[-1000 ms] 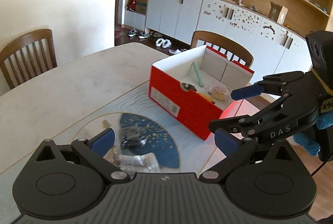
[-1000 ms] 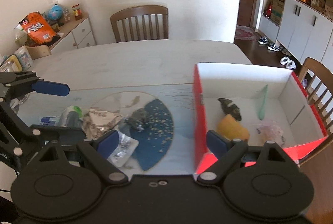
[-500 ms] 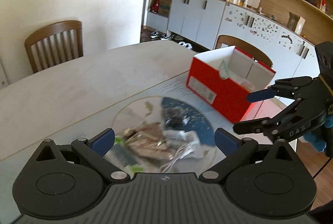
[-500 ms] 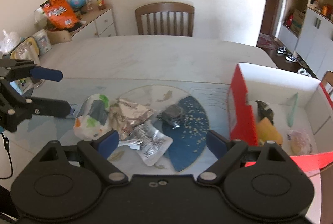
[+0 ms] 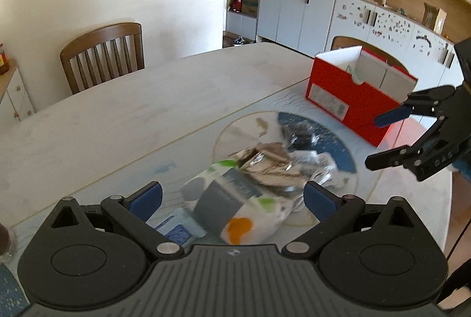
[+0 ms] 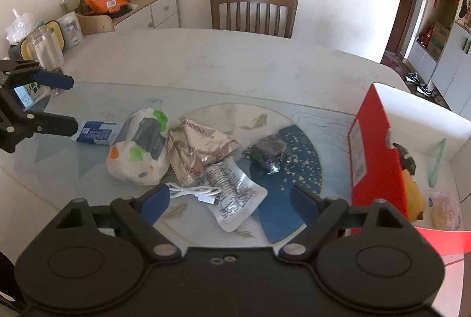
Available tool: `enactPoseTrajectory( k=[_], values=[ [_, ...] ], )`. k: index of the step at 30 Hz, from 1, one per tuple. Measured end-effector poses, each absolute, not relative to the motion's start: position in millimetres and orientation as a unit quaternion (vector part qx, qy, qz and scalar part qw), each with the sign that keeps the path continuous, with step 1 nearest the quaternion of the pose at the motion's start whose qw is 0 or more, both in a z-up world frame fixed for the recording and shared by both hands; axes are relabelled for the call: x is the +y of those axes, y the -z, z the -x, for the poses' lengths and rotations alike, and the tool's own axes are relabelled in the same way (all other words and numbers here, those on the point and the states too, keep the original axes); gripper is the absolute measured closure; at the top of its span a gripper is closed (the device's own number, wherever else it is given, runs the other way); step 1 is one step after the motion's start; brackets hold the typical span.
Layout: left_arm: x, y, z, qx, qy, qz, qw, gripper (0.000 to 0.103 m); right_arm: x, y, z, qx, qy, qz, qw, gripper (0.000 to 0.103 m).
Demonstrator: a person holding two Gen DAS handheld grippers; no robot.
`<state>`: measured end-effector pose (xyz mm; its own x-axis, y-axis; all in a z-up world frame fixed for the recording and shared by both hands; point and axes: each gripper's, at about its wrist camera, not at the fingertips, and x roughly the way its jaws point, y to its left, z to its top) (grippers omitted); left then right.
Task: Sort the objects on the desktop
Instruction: 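Move the left gripper to the blue wrapped bar while the right gripper approaches the white cable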
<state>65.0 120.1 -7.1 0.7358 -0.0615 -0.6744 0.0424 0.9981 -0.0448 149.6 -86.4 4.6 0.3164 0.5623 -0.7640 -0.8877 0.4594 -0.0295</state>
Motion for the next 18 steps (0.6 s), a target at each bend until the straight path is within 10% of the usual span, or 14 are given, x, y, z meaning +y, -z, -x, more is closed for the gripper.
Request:
enactPoseTrajectory(
  k=[18],
  values=[
    [174,60,-72,0.391,0.035,-0.010,0.920,0.000,-44,30,-122,0.358,-0.449,0.240,0.783,0.013]
  ],
)
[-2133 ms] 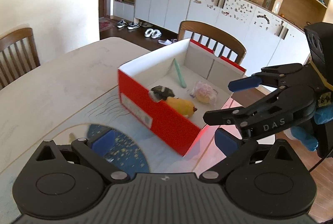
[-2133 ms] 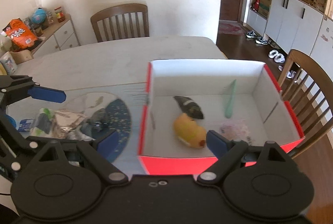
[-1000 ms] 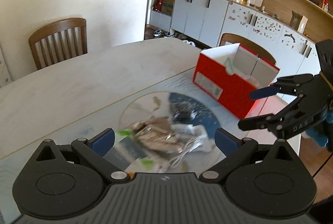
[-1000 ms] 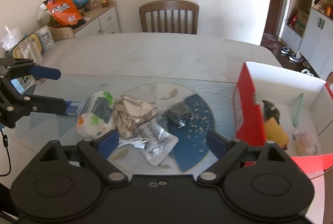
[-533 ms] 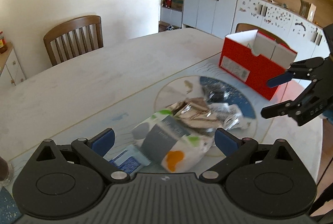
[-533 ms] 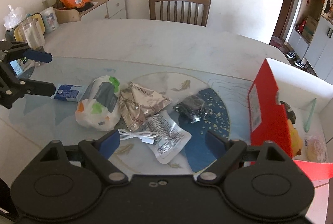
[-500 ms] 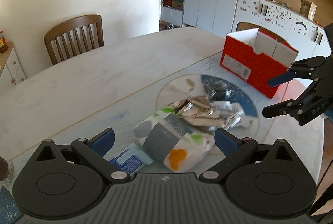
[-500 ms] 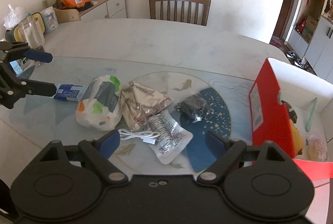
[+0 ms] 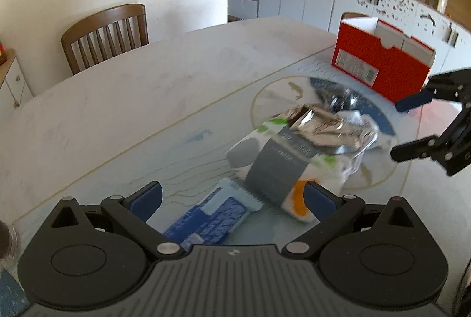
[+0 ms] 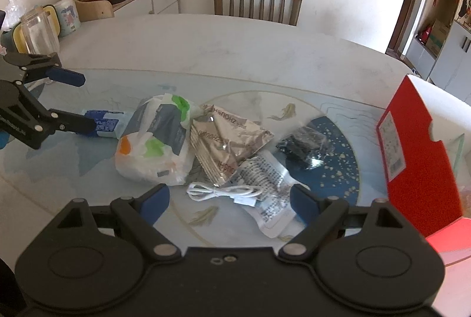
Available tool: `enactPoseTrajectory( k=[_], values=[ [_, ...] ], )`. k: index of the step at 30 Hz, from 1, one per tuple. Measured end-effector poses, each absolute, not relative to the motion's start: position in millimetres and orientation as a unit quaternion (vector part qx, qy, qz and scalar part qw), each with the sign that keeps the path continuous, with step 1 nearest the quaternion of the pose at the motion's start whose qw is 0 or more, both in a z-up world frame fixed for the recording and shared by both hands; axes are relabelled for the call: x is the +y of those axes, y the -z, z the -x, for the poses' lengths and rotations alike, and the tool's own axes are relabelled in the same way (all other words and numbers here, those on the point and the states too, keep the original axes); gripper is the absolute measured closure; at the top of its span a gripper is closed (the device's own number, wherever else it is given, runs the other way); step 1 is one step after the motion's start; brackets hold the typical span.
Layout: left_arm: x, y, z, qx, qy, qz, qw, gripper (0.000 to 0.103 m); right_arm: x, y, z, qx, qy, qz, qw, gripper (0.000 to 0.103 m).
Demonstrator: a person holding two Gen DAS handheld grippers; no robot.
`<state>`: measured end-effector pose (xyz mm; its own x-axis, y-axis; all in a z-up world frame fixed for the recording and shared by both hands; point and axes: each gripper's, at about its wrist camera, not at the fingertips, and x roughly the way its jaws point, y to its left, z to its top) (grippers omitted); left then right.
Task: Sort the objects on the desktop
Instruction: 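Move the left gripper to the blue wrapped bar while the right gripper approaches the white cable, then grasp the blue wrapped bar with the left gripper while the right gripper grasps the white cable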
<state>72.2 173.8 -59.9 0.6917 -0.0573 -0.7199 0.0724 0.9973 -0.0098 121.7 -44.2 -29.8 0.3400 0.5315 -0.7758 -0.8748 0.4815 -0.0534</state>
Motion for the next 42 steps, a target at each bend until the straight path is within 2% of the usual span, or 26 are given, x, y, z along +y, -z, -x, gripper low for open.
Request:
enactPoseTrajectory(
  k=[16,25,31,35,38,42],
  values=[
    [201,101,-85,0.415,0.064,-0.011,0.908,0.002,-22,67,-119,0.368,-0.399,0.256,0.800,0.013],
    [205,106,-81,0.410,0.068,-0.014,0.909,0.009,-14,78,-116,0.369,-0.388,0.266,0.802,0.013],
    [202,109,-78,0.407,0.069,-0.023,0.911,0.015,-9,82,-116,0.362,-0.375,0.279,0.807,0.015],
    [197,109,-77,0.401,0.070,-0.033,0.913,0.026,-7,83,-115,0.352,-0.369,0.287,0.811,0.018],
    [195,108,-77,0.400,0.074,-0.035,0.913,0.033,-7,82,-114,0.346,-0.364,0.293,0.814,0.025],
    [192,106,-77,0.397,0.077,-0.036,0.914,0.044,-7,82,-112,0.343,-0.359,0.296,0.816,0.026]
  ],
)
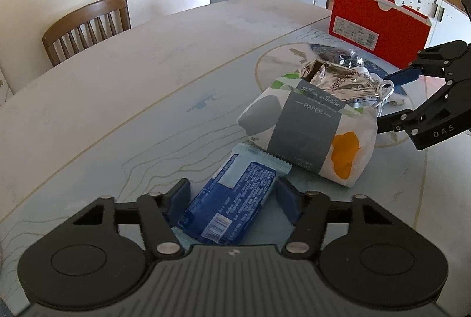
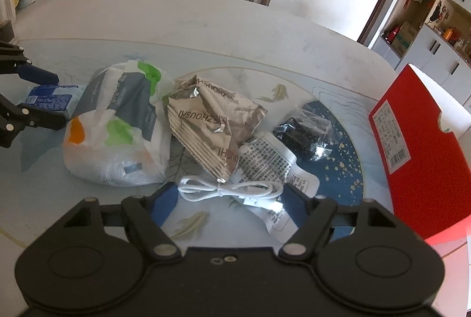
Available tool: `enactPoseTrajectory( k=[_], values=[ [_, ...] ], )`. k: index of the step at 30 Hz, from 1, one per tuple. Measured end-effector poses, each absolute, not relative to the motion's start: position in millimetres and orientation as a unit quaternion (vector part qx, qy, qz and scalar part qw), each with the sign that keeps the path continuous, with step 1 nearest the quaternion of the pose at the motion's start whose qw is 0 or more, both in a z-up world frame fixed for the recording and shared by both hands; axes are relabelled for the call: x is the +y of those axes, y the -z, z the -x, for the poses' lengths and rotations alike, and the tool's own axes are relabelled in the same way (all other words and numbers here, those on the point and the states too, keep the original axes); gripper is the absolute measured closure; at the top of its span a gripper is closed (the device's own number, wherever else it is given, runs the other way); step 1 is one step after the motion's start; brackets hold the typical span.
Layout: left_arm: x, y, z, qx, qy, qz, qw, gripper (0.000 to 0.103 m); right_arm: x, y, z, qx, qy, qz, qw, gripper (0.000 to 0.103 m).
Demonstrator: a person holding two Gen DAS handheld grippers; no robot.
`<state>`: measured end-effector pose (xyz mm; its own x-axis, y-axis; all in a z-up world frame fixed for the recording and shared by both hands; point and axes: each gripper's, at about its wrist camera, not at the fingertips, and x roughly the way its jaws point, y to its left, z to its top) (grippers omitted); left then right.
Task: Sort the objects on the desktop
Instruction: 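Grasp the blue wrapped bar with the left gripper while the right gripper grasps the white cable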
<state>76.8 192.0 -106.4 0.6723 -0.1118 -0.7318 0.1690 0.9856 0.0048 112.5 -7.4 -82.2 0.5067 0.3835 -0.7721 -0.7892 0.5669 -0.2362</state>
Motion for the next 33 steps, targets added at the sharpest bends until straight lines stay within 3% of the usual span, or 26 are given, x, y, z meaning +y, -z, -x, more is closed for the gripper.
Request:
enactPoseTrajectory(
  k=[4,10,33],
  values=[
    [188,105,-78,0.396,0.084,-0.040,0.914,0.060,-9,82,-112,0.340,-0.363,0.298,0.815,0.027],
    [189,102,-77,0.397,0.082,-0.032,0.913,0.067,-14,77,-113,0.340,-0.366,0.295,0.815,0.027],
    [178,67,-49,0.385,0.042,-0.002,0.922,0.068,-45,38,-106,0.323,-0.383,0.270,0.822,0.027]
  ],
)
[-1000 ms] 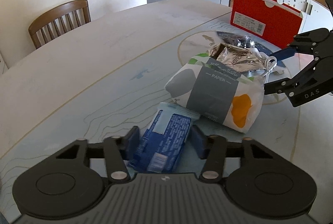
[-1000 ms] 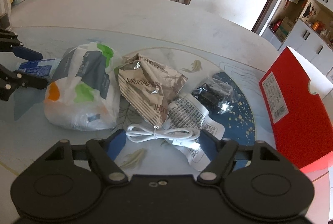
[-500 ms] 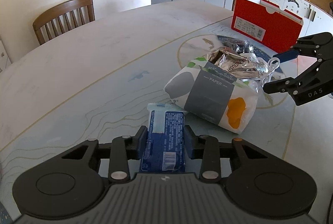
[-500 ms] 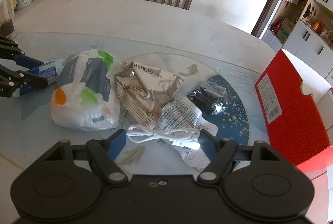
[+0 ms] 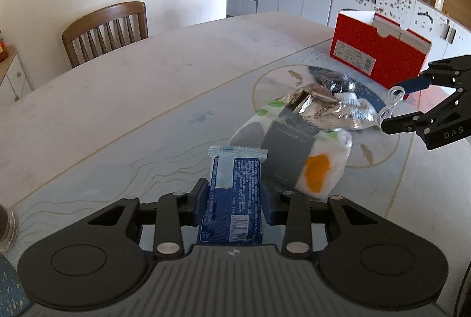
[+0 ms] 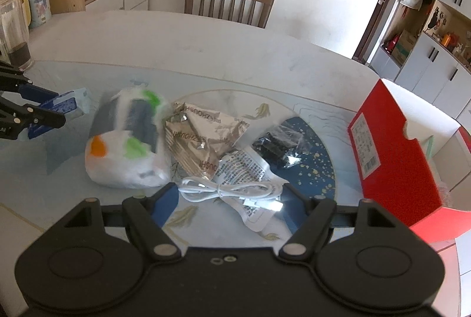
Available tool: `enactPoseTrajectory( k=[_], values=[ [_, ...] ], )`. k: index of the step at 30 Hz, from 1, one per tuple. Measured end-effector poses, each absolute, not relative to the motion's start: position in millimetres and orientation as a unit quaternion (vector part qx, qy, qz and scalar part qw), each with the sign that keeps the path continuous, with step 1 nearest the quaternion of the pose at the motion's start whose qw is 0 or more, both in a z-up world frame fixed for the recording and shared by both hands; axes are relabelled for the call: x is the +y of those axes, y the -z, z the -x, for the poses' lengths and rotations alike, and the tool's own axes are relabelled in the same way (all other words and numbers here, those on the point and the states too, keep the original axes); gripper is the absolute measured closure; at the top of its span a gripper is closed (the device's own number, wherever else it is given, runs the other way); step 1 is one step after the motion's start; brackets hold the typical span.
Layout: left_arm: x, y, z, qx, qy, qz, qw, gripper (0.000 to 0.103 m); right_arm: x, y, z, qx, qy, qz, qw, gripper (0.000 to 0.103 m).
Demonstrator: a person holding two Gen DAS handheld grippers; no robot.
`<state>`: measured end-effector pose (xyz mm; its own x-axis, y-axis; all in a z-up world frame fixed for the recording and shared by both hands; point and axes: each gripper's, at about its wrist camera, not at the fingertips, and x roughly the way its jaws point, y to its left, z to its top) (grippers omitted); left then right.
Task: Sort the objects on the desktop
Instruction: 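Grasp the blue wrapped bar with the left gripper while the right gripper grasps the white cable, then lift and carry the blue bar and white cable over the shoebox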
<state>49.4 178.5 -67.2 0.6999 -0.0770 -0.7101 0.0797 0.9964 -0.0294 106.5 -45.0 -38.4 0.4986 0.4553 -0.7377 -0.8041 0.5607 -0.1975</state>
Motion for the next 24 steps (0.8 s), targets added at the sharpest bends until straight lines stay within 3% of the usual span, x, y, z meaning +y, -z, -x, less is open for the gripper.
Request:
enactPoseTrajectory(
  k=[24],
  values=[
    [87,-9,-80,0.365,0.062,-0.010,0.929,0.068,-116,-26,-134,0.307,-0.410,0.243,0.824,0.027]
  ],
)
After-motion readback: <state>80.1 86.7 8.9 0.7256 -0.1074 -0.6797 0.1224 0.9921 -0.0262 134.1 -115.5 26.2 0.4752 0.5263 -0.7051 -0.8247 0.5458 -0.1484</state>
